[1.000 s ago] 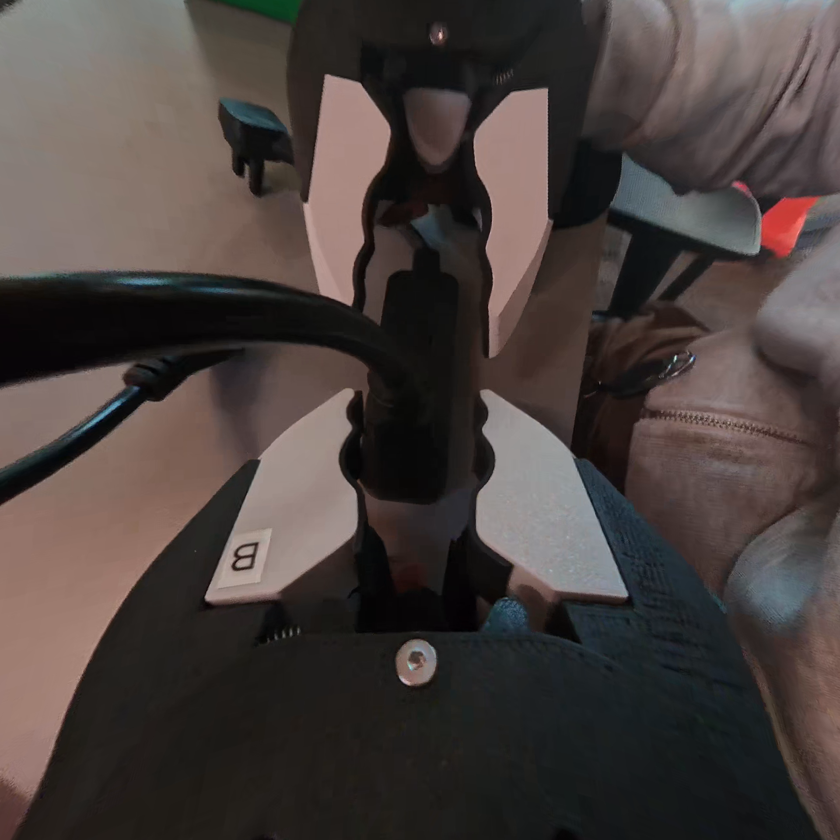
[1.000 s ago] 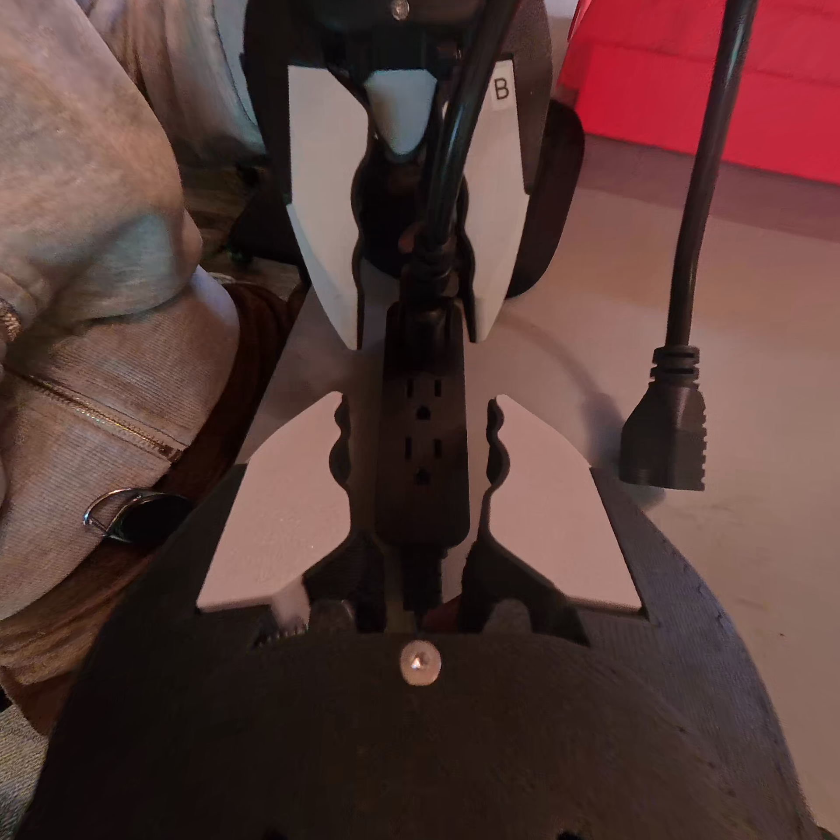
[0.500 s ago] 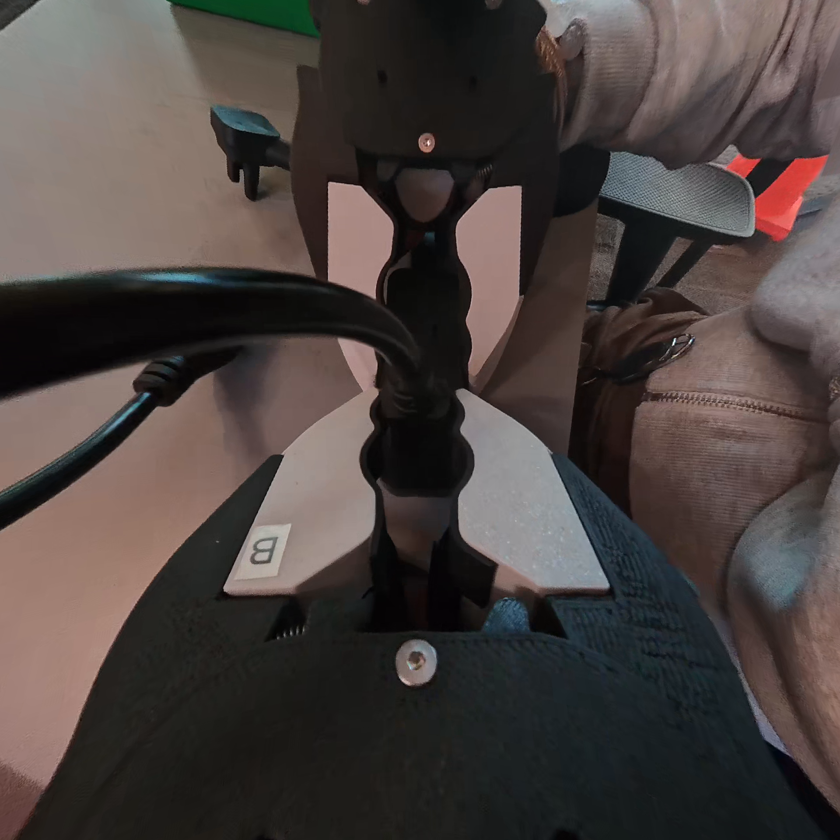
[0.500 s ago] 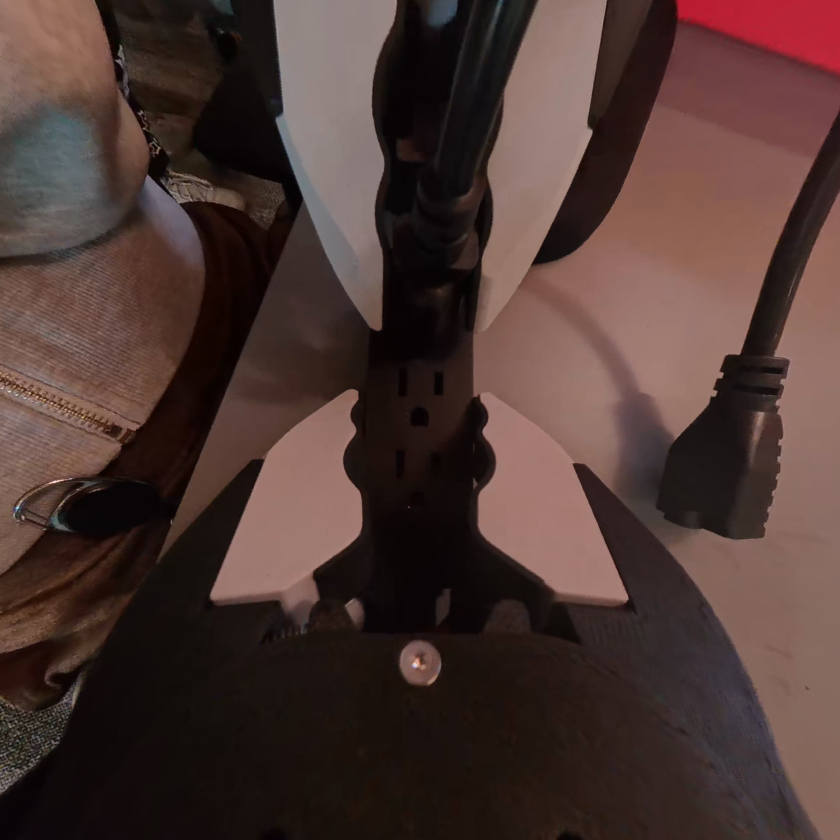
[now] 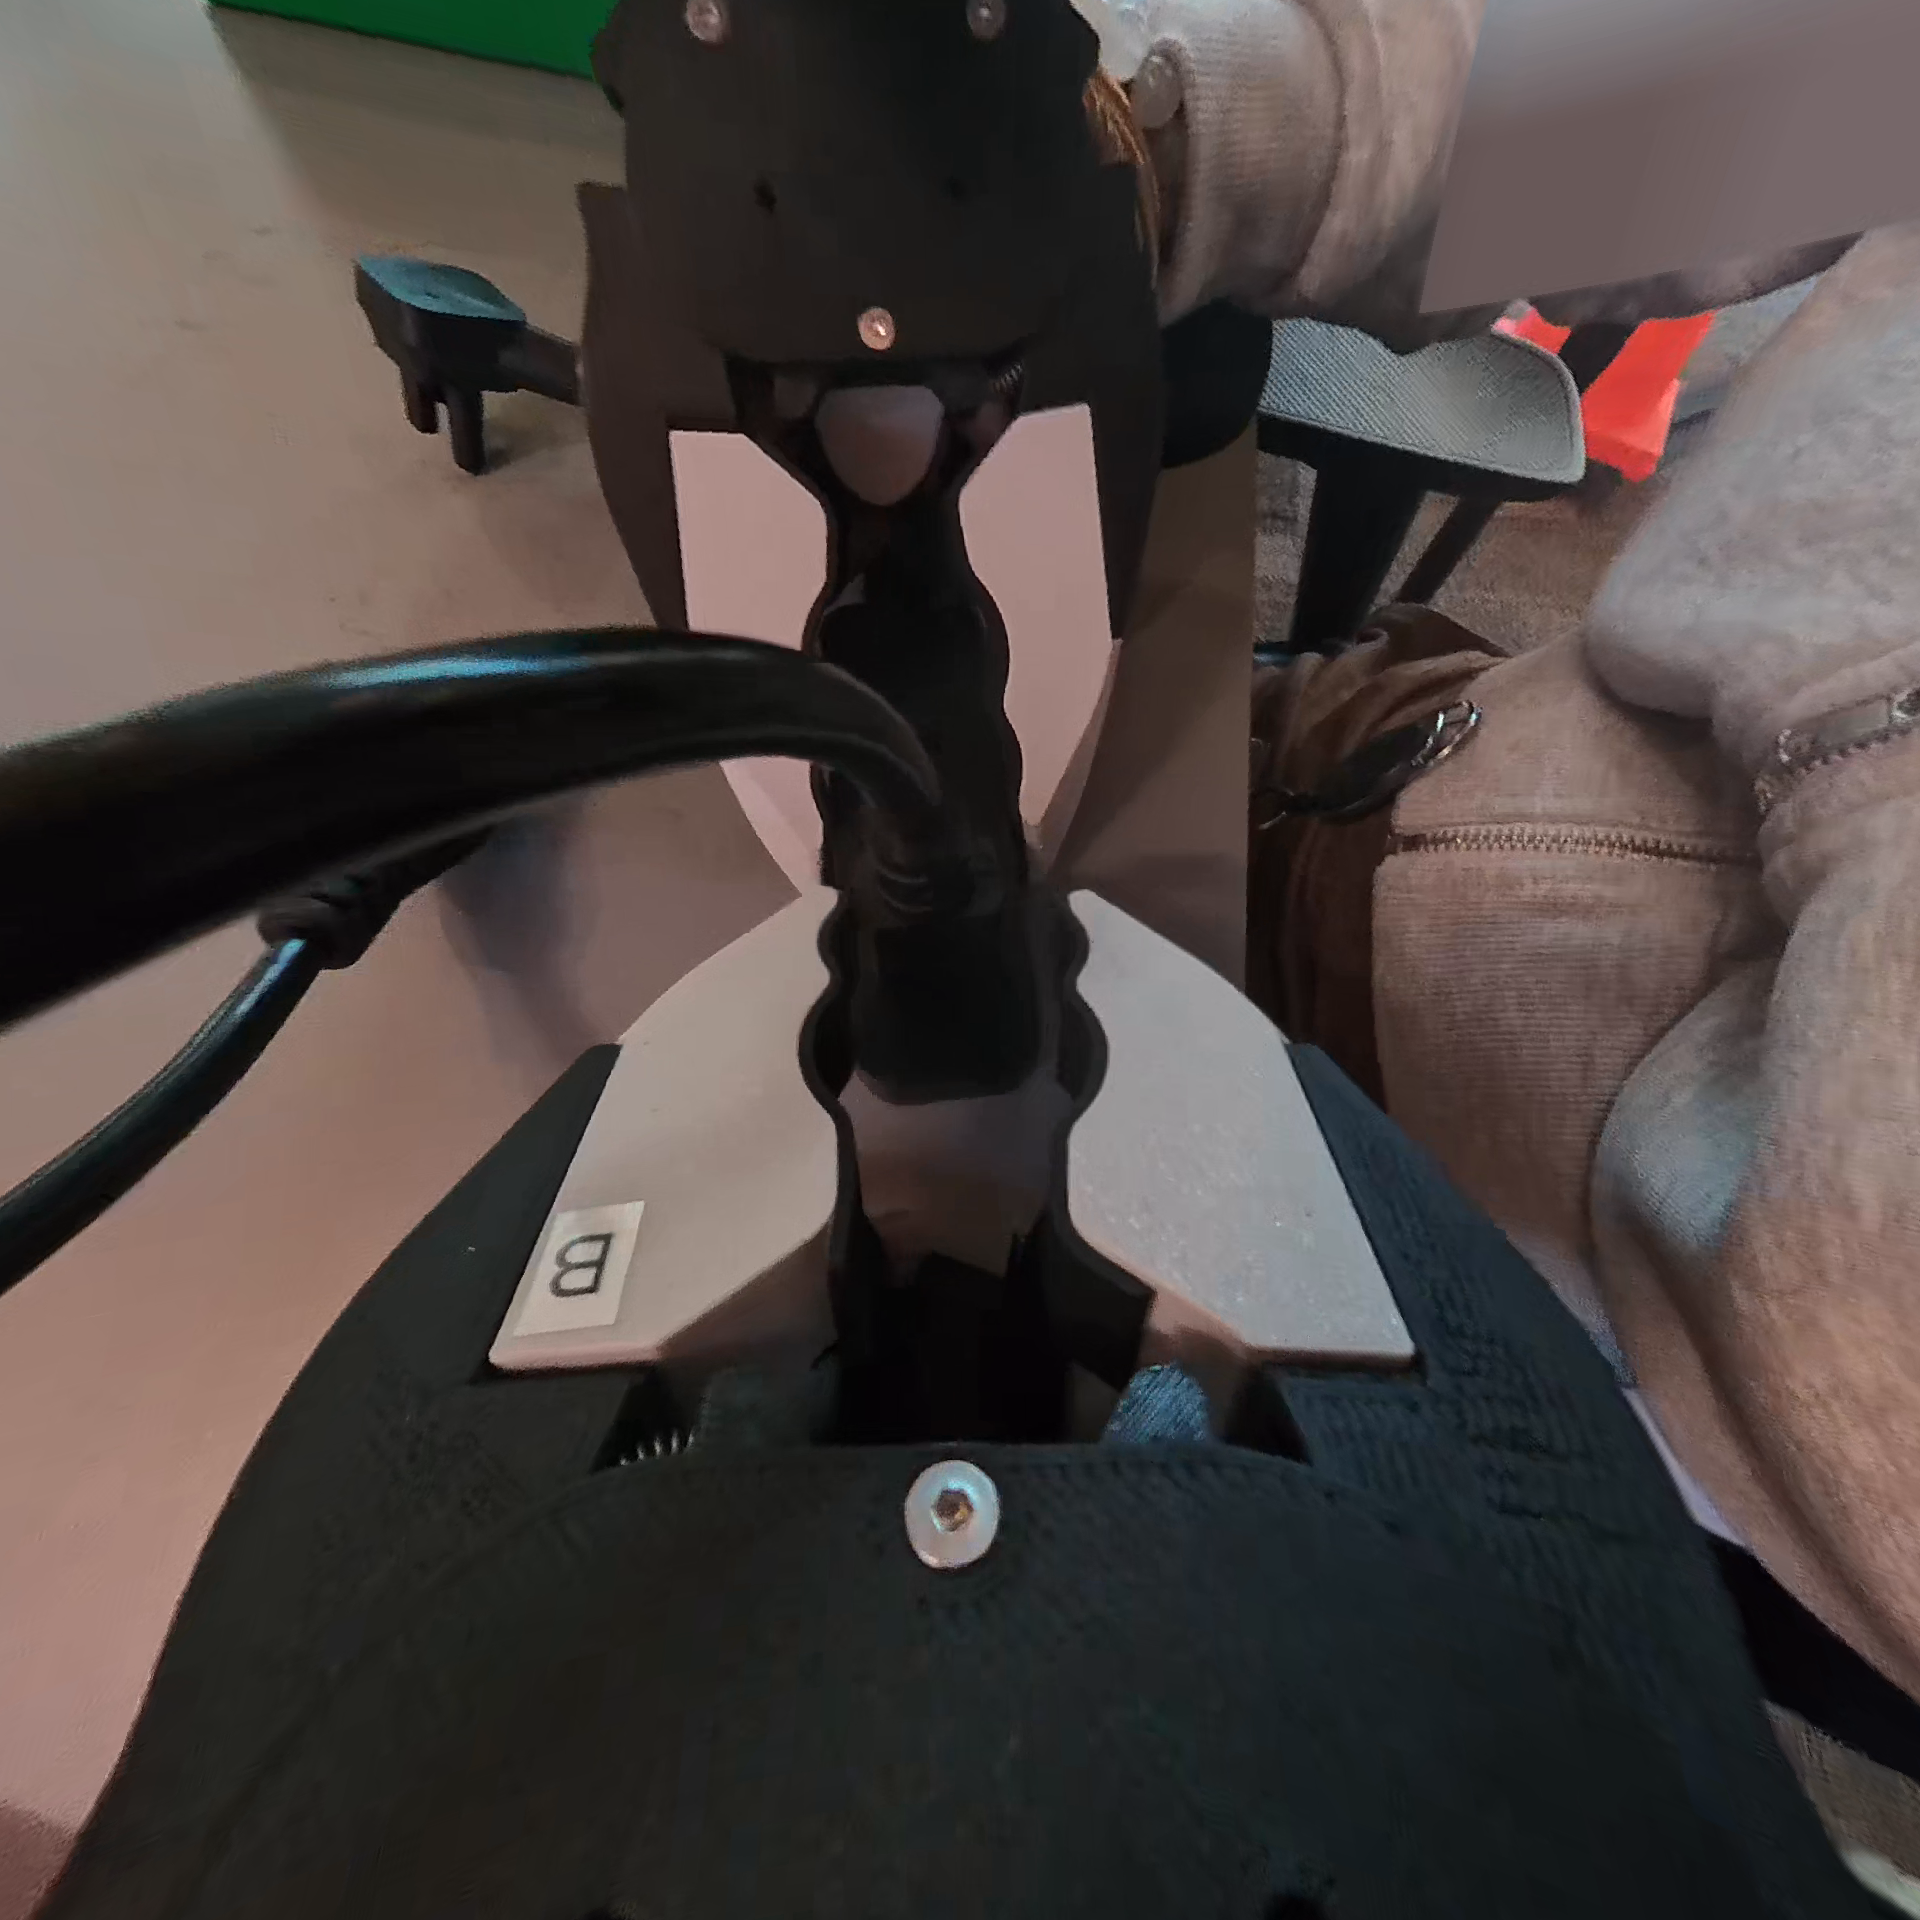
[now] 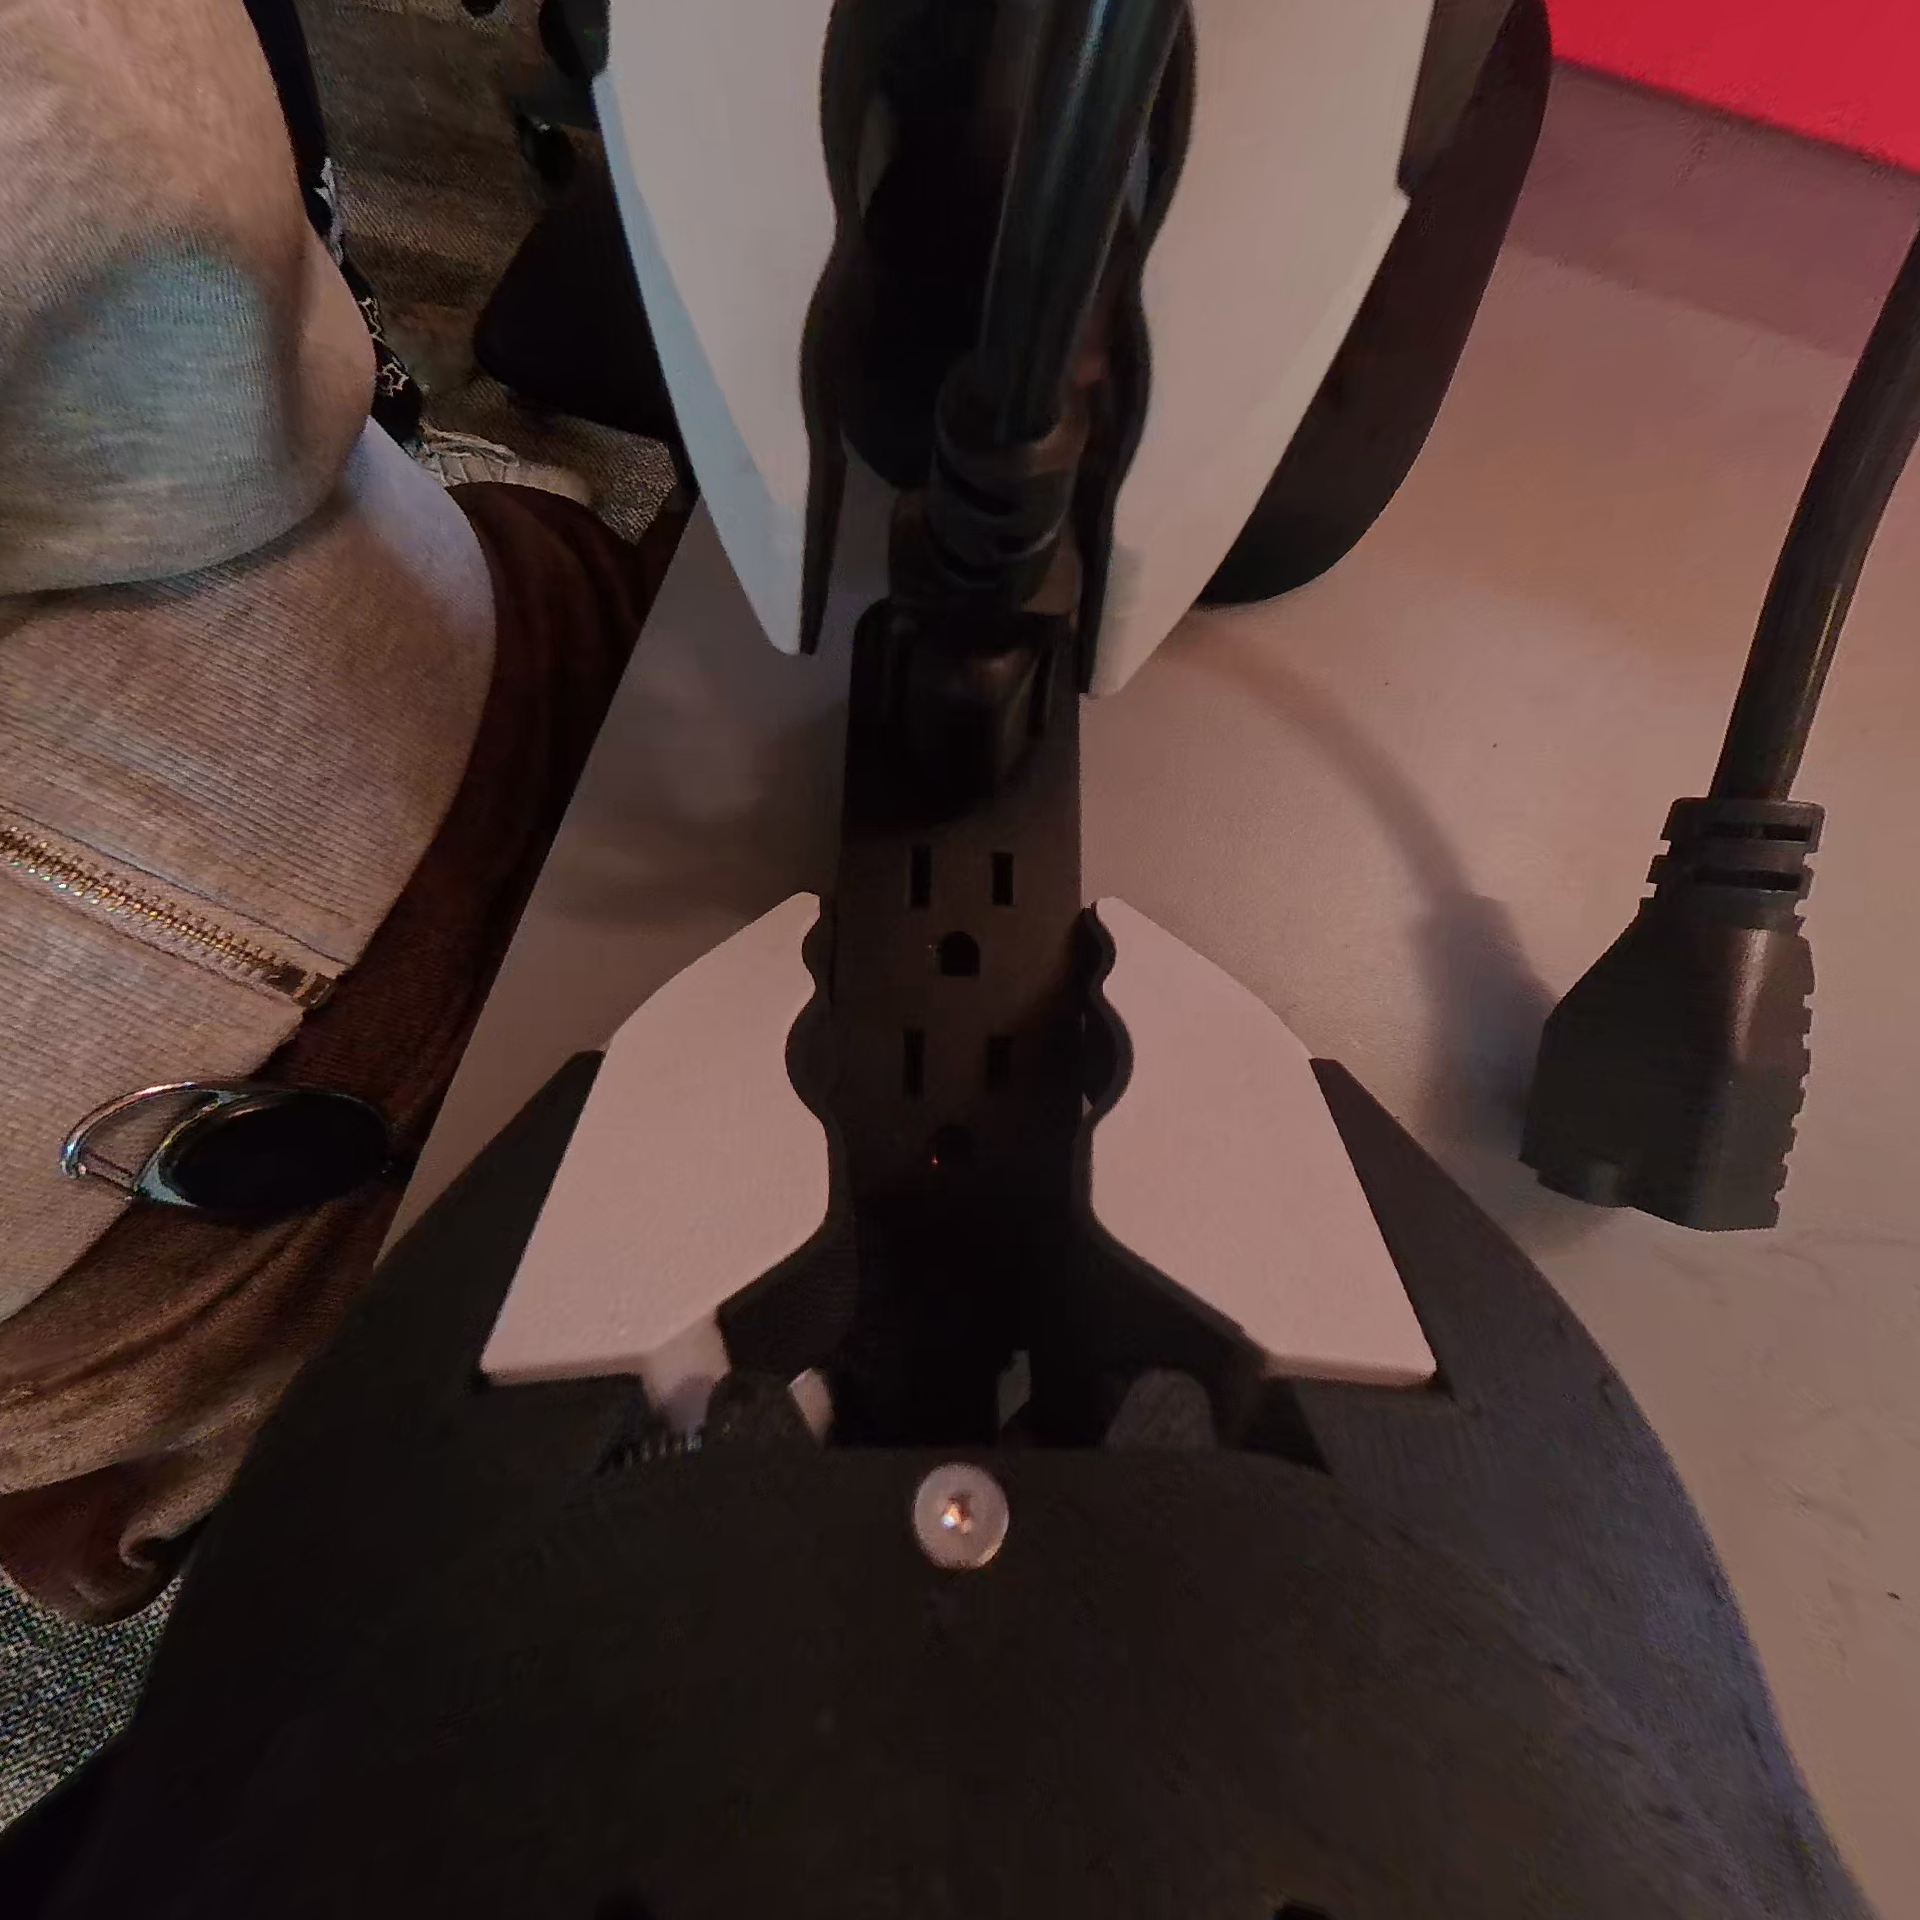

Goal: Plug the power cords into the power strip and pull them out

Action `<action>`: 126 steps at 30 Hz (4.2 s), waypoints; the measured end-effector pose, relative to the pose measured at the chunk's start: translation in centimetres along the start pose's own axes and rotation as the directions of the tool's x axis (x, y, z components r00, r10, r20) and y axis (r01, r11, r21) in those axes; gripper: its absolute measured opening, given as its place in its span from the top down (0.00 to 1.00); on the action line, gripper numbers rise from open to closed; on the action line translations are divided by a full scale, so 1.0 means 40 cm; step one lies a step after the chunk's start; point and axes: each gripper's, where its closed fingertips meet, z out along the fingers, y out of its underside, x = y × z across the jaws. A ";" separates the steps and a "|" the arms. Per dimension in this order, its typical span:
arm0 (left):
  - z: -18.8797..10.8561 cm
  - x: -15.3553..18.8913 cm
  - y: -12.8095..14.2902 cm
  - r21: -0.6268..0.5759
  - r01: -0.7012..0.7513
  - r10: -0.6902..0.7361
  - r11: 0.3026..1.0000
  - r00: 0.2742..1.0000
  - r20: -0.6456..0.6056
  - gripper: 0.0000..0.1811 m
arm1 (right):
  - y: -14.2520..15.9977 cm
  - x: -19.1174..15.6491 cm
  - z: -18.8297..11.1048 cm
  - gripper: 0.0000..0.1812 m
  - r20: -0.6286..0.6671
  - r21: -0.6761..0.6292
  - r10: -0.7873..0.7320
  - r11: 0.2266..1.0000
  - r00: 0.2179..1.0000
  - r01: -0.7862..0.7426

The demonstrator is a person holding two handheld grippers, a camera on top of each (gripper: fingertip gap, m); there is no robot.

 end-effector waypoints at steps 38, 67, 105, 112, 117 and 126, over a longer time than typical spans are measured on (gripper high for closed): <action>0.028 -0.014 0.027 -0.037 -0.029 0.032 0.999 0.996 0.089 0.85 | -0.077 0.041 -0.051 0.48 -0.073 0.245 -0.047 0.967 0.996 0.064; 0.015 -0.024 0.017 0.008 -0.027 0.026 1.000 0.994 0.109 0.86 | -0.046 0.050 0.028 0.74 0.006 0.097 0.069 0.993 0.998 -0.070; 0.004 -0.017 0.030 -0.189 -0.066 0.095 0.980 0.985 0.146 0.86 | -0.041 0.040 0.045 0.74 0.023 0.041 0.029 0.999 0.999 -0.030; -0.006 -0.021 0.032 -0.154 -0.032 0.055 0.988 0.988 0.147 0.87 | -0.044 0.049 0.055 0.74 0.022 0.019 0.048 0.999 0.999 -0.049; -0.014 -0.016 0.028 -0.077 0.010 -0.002 0.997 0.994 0.107 0.86 | -0.047 0.045 0.047 0.74 0.012 0.055 0.057 0.997 0.998 -0.057; -0.011 -0.008 0.015 -0.112 -0.020 0.036 0.994 0.989 0.142 0.86 | -0.049 0.039 0.041 0.75 0.006 0.071 0.024 0.997 1.000 -0.024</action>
